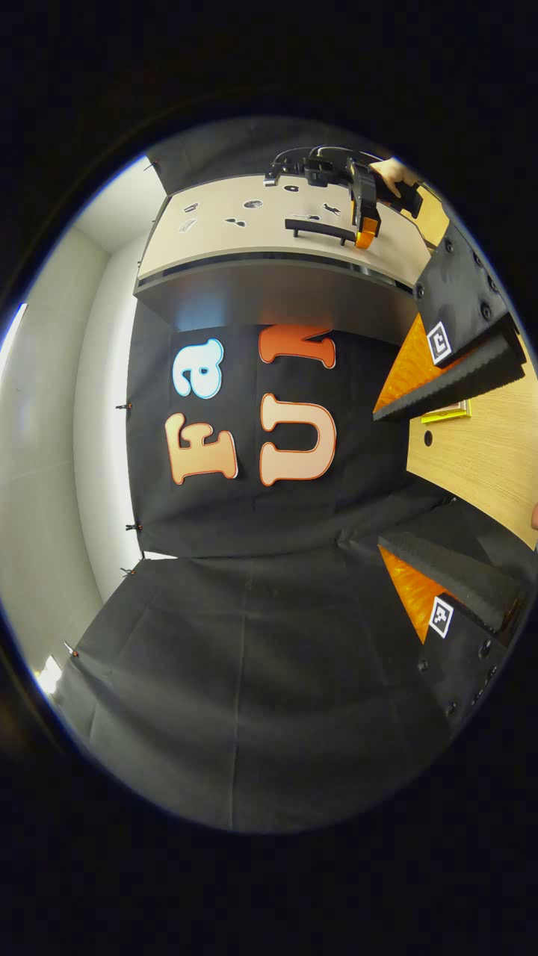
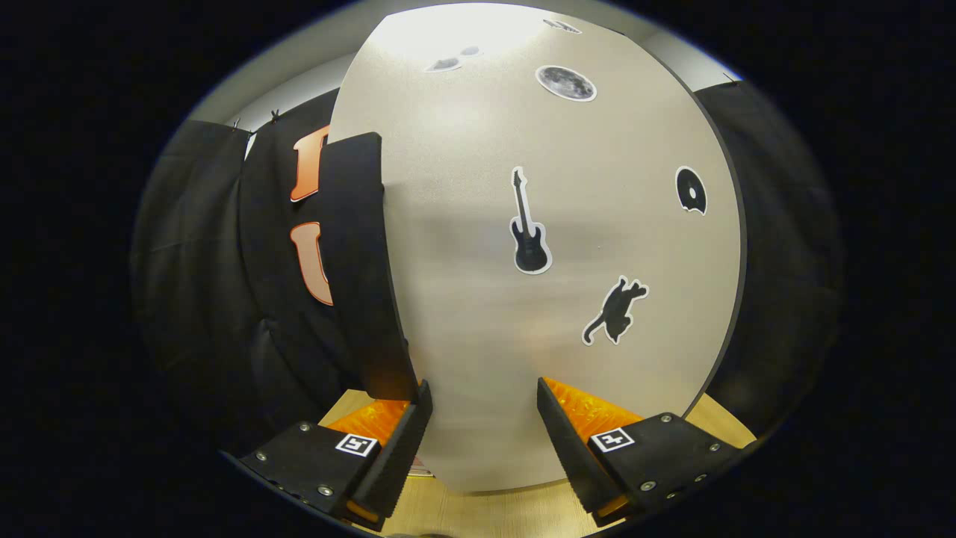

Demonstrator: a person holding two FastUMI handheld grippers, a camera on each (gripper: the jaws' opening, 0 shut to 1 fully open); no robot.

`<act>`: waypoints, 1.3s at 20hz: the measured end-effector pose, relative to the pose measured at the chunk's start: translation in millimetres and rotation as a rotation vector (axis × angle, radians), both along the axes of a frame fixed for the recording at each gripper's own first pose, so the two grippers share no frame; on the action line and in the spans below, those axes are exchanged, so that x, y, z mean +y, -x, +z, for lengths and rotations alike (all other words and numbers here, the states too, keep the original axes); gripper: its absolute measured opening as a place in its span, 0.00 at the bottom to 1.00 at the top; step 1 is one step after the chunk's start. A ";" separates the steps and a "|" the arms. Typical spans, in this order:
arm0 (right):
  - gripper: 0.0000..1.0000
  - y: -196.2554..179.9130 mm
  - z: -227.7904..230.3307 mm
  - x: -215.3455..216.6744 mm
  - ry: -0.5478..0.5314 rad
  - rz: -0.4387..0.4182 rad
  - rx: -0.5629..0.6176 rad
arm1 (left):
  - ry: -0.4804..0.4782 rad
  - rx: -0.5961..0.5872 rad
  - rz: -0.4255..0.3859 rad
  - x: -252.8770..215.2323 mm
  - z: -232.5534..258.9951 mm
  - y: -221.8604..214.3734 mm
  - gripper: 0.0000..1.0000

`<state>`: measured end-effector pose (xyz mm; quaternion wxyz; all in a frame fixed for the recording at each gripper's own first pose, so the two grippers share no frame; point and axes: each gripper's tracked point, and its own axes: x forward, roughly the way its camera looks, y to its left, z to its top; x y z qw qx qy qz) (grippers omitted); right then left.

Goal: Open the cabinet door with the right hand, grasp the bottle in the cabinet with the left hand and place it on the coaster, then close the cabinet door with the right hand.

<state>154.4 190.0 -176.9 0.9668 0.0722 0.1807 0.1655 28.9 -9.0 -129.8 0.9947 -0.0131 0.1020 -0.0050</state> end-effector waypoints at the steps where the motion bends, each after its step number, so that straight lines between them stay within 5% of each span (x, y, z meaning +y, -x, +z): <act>1: 0.88 -1.3 0.5 -0.1 0.004 -0.004 -0.001 | -0.001 0.001 0.001 1.9 -1.6 -1.5 0.97; 9: 0.89 -8.0 2.4 -1.5 0.032 -0.021 0.009 | 0.025 0.022 0.004 1.0 -0.9 -13.5 0.99; 14: 0.90 4.8 19.7 -38.8 0.090 -0.039 -0.010 | 0.013 0.000 -0.026 -11.6 17.6 -26.3 0.98; 26: 0.91 101.6 205.7 -224.1 0.218 -0.130 -0.196 | 0.016 -0.088 -0.103 -50.3 107.1 -39.6 0.94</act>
